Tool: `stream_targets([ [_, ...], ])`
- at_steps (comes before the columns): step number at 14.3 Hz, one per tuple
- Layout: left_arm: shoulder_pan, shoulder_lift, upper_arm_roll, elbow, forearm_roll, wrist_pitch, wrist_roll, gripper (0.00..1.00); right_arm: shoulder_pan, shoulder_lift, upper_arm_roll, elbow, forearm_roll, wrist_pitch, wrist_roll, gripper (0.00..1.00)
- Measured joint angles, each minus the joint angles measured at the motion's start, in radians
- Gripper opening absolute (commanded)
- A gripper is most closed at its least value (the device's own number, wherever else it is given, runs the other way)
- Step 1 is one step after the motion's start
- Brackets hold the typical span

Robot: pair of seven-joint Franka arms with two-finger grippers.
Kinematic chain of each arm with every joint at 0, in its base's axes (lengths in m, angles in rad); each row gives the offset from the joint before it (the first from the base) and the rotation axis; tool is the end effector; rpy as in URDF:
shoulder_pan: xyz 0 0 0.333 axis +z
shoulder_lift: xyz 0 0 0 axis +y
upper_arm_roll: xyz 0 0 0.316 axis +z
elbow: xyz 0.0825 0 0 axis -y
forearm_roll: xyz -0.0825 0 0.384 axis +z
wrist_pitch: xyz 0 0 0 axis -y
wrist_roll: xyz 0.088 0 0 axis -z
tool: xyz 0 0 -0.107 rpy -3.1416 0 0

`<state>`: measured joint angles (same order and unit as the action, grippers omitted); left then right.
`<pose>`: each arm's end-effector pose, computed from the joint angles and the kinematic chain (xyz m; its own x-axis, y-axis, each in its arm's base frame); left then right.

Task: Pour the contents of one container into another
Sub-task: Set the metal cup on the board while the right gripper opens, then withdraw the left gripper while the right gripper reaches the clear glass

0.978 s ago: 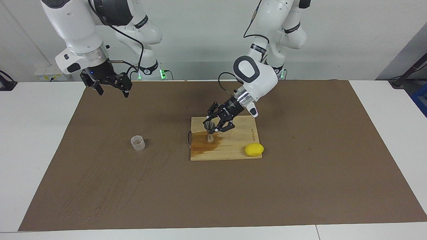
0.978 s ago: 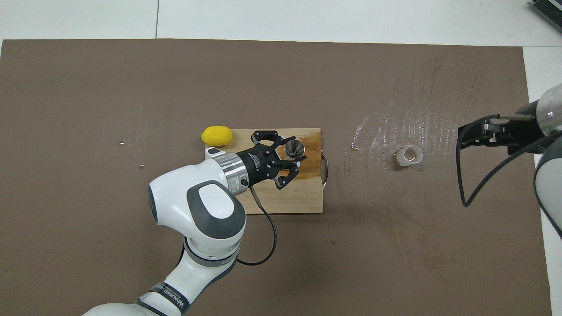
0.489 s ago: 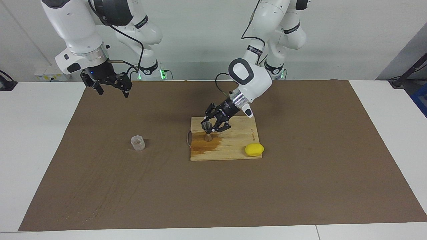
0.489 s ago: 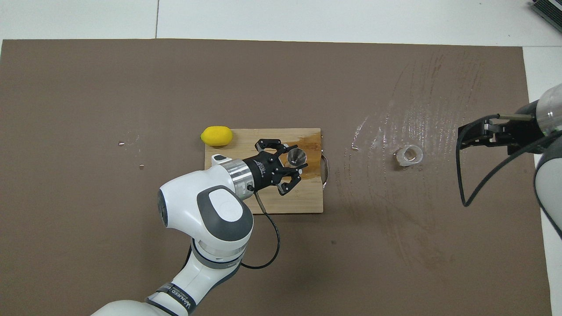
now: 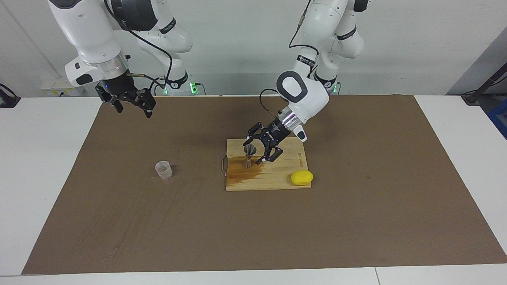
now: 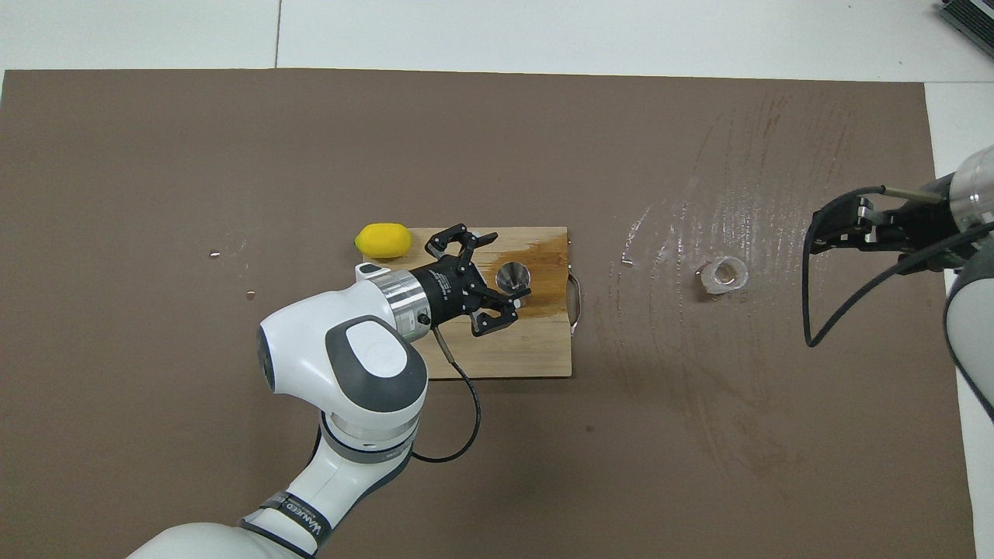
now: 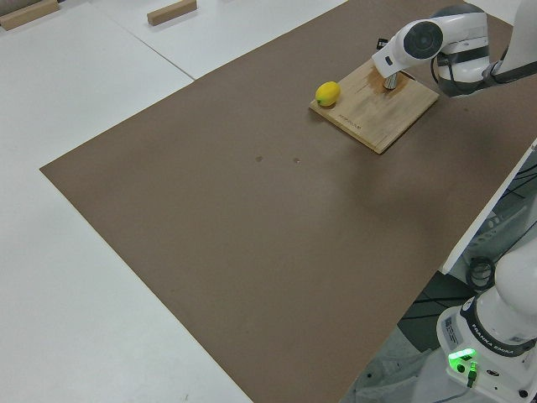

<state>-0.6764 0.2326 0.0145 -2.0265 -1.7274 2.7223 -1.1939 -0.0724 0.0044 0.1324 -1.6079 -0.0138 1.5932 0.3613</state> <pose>0.4967 -0.3413 0.3521 -0.2783 0.4578 -0.8444 0.8976 0.4369 -0.0590 0.5560 0.0318 0.6065 0.9550 -0.2964 -0.0132 -0.2962 -0.9549 0.0191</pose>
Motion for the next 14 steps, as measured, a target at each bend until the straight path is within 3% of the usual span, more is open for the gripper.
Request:
stream_targets([
  [5,0.078,-0.152,0.003,-0.027,0.047,-0.03,0.001,1.0,-0.032,0.059,-0.002,0.0,0.057,0.064,0.392,0.99],
  [8,0.169,-0.215,0.01,-0.037,0.23,-0.083,0.001,1.0,-0.074,0.099,-0.002,-0.004,0.131,0.077,0.596,1.0],
  [14,0.333,-0.27,0.016,-0.019,0.679,-0.114,0.001,1.0,-0.184,0.242,-0.005,-0.049,0.308,0.14,0.682,1.0],
])
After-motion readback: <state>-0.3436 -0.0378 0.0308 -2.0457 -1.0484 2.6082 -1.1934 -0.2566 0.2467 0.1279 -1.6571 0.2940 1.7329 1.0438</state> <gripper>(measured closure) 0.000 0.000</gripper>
